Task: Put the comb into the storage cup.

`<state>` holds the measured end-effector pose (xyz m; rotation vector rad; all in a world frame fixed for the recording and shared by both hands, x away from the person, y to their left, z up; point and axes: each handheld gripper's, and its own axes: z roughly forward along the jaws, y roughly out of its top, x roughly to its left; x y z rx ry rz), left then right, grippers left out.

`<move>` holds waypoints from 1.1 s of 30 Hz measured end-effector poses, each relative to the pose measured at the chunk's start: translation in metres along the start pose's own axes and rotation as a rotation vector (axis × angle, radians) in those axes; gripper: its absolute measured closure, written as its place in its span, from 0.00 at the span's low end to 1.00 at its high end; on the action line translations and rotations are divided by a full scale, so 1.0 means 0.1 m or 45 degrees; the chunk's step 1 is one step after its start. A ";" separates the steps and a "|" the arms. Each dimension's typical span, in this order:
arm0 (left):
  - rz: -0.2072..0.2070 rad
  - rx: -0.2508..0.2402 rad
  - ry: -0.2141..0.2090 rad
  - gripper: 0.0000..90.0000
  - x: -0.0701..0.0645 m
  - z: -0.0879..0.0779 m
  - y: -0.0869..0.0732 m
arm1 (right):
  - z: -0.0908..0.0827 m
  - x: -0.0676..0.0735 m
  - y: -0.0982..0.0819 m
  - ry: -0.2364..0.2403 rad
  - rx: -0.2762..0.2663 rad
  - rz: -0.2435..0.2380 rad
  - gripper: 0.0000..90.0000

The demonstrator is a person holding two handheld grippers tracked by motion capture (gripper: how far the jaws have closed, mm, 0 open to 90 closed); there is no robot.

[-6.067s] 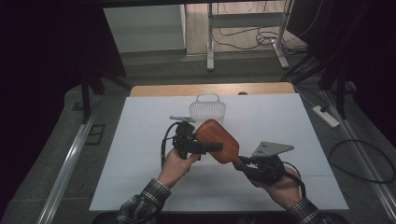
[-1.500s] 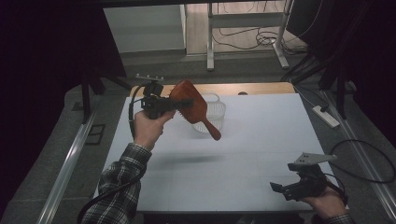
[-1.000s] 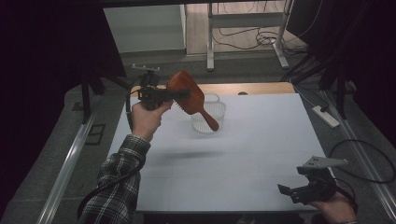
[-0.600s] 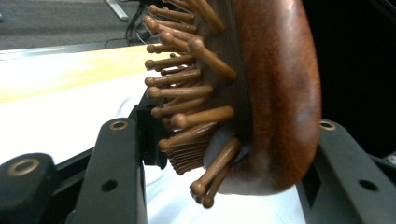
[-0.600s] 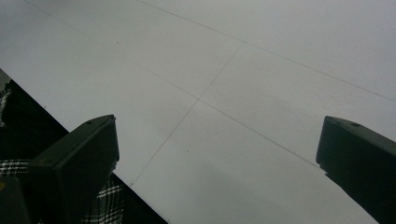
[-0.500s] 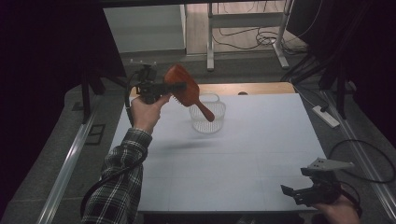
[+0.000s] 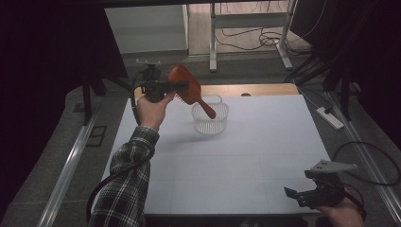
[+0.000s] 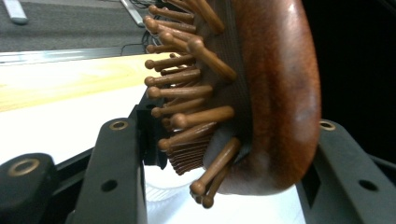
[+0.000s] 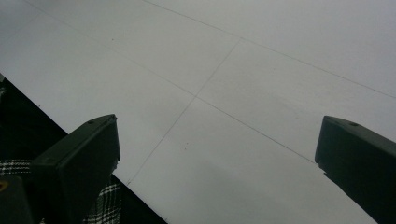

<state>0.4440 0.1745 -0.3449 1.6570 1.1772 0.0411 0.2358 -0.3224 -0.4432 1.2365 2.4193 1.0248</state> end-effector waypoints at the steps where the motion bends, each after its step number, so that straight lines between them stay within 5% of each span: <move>1: -0.001 -0.004 0.005 0.57 0.00 0.02 0.00 | 0.00 0.00 0.00 0.000 0.001 -0.002 0.00; 33: -0.056 -0.001 0.048 0.57 0.09 0.55 -0.25 | 0.01 0.01 0.00 -0.008 0.022 -0.013 0.02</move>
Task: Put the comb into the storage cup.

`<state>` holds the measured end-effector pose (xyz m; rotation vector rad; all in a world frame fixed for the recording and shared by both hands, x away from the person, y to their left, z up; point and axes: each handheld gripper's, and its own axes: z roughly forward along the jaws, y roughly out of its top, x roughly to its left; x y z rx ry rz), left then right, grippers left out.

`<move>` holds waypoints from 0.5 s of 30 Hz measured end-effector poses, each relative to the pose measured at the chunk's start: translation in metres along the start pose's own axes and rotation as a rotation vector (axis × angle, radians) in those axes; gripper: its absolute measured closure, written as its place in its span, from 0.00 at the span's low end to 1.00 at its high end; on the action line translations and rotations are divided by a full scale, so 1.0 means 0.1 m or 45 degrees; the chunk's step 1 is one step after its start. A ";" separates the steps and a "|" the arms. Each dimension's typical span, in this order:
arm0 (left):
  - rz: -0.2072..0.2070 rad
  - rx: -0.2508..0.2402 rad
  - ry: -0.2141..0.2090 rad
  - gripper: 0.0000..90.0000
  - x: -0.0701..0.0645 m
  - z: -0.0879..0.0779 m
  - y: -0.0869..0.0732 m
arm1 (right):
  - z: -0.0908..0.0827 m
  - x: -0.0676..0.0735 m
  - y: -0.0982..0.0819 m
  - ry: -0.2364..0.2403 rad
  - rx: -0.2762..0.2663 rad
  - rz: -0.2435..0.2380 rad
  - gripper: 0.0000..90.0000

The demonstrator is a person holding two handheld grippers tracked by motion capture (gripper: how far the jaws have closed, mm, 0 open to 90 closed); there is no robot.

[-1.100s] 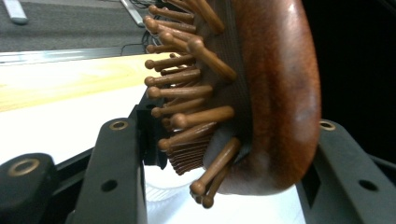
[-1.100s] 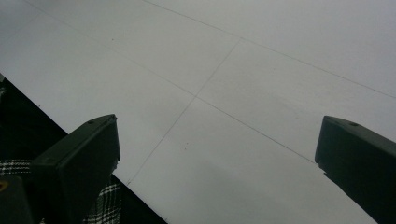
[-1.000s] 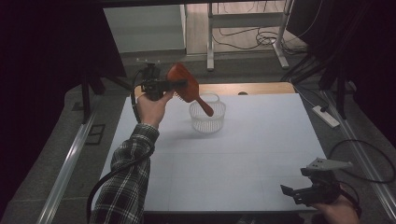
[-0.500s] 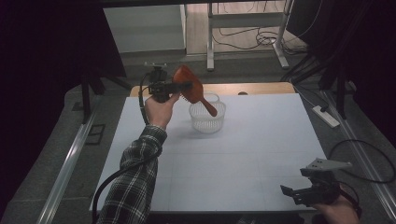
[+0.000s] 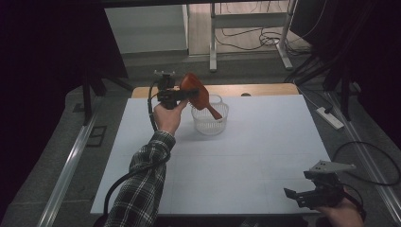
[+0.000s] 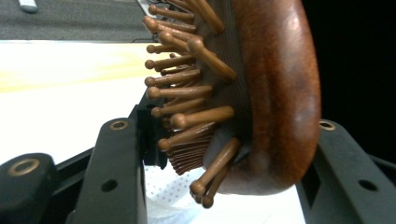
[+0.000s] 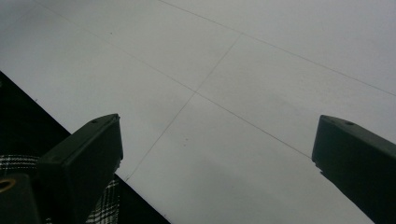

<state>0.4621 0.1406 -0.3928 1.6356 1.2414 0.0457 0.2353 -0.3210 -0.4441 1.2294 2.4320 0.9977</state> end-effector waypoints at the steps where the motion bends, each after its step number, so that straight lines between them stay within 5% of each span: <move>1: 0.000 0.000 0.000 0.57 0.00 0.00 0.00 | 0.00 0.00 0.00 0.000 0.000 0.000 0.02; 15: -0.021 0.008 0.011 0.57 0.05 0.15 -0.14 | 0.01 0.00 0.00 0.005 0.009 0.002 0.03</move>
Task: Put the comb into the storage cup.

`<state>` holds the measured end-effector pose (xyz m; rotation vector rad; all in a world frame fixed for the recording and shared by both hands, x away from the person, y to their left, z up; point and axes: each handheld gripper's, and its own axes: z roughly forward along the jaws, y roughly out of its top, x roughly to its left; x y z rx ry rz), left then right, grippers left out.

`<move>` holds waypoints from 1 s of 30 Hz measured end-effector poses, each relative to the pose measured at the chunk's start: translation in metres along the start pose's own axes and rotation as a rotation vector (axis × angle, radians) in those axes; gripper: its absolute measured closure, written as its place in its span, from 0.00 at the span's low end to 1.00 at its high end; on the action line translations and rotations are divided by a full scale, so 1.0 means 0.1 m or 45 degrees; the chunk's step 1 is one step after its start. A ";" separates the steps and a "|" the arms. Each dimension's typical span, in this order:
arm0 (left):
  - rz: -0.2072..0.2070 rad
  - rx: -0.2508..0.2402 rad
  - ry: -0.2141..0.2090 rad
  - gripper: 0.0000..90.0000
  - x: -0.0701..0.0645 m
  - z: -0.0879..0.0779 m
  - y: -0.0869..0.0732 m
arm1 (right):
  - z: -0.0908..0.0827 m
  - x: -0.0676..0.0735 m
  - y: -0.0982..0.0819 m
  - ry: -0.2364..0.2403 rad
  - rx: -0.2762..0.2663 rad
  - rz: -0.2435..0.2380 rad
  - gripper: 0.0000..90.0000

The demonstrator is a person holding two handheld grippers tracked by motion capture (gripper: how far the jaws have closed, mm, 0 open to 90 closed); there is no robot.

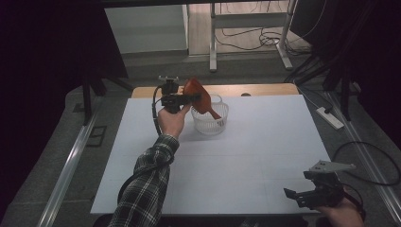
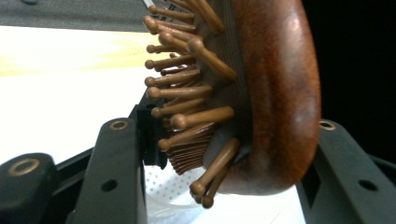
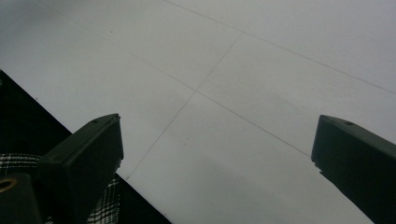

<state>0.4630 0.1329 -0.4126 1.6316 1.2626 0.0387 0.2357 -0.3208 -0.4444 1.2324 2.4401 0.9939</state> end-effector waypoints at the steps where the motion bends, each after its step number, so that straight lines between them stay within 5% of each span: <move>1: -0.001 0.003 0.002 0.57 0.00 0.01 -0.01 | 0.00 0.00 0.00 0.000 0.000 0.000 0.03; 21: -0.015 -0.003 0.026 0.57 0.03 0.08 -0.16 | 0.01 0.00 0.00 0.000 0.012 -0.003 0.03; 30: -0.074 -0.021 0.020 0.56 0.10 0.05 -0.22 | 0.01 0.01 0.01 0.000 0.017 -0.009 0.04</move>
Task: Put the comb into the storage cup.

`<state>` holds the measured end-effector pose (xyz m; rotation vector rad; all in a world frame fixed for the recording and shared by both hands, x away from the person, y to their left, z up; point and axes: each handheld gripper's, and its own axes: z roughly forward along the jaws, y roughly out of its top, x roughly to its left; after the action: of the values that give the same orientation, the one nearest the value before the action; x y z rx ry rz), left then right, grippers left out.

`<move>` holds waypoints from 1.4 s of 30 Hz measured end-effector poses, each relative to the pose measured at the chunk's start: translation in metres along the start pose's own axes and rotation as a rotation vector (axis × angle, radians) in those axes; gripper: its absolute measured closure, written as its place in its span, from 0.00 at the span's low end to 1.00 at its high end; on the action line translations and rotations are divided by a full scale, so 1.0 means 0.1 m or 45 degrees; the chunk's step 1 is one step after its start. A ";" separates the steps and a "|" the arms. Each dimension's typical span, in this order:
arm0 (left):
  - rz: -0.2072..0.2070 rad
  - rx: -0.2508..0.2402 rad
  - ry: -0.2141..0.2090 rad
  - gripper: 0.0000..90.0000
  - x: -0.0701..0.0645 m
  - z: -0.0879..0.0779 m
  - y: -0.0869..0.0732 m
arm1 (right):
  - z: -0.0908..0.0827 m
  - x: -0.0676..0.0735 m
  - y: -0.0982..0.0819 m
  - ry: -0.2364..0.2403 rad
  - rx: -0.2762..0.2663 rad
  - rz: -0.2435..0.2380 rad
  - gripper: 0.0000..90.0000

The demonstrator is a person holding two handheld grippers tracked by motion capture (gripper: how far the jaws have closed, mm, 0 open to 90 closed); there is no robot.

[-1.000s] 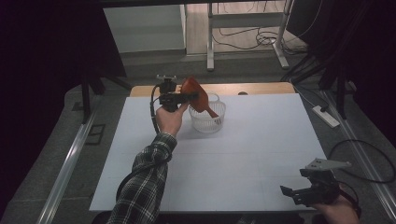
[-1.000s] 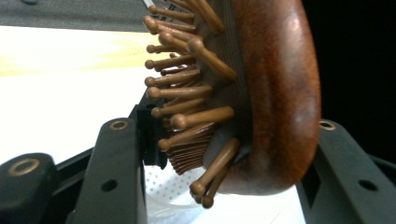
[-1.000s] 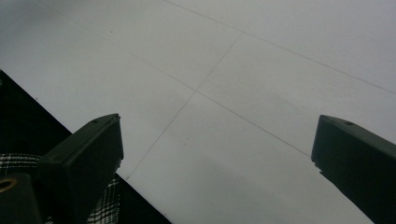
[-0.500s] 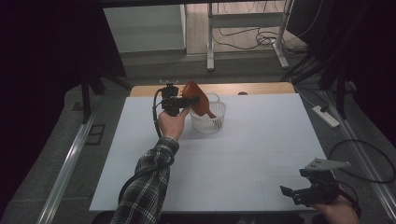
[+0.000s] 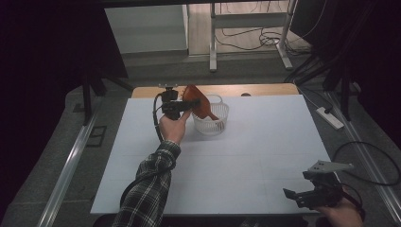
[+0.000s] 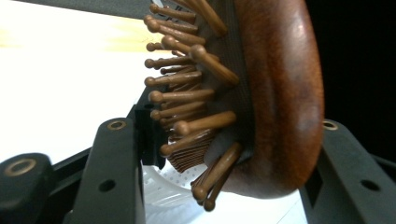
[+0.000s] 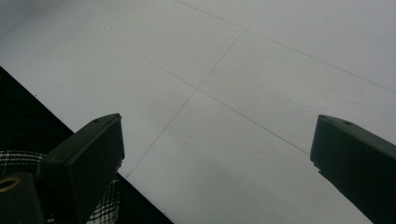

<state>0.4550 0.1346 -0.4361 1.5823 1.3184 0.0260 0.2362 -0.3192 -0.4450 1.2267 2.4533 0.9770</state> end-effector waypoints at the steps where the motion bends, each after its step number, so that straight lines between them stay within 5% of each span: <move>1: -0.007 -0.001 -0.001 0.55 0.01 0.00 -0.01 | 0.00 0.00 0.00 0.000 0.001 0.000 0.04; 8: -0.060 -0.003 0.011 0.52 0.08 0.00 -0.05 | 0.01 0.00 0.00 -0.002 0.006 0.000 0.04; 21: -0.076 0.005 0.019 0.43 0.14 0.00 -0.06 | 0.01 0.00 0.00 -0.002 0.007 -0.001 0.04; 42: 0.020 0.069 0.025 0.30 0.13 0.02 -0.01 | 0.01 0.00 0.00 -0.002 0.010 -0.001 0.04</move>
<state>0.4602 0.1427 -0.4443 1.6415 1.3318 0.0155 0.2366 -0.3188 -0.4454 1.2289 2.4585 0.9665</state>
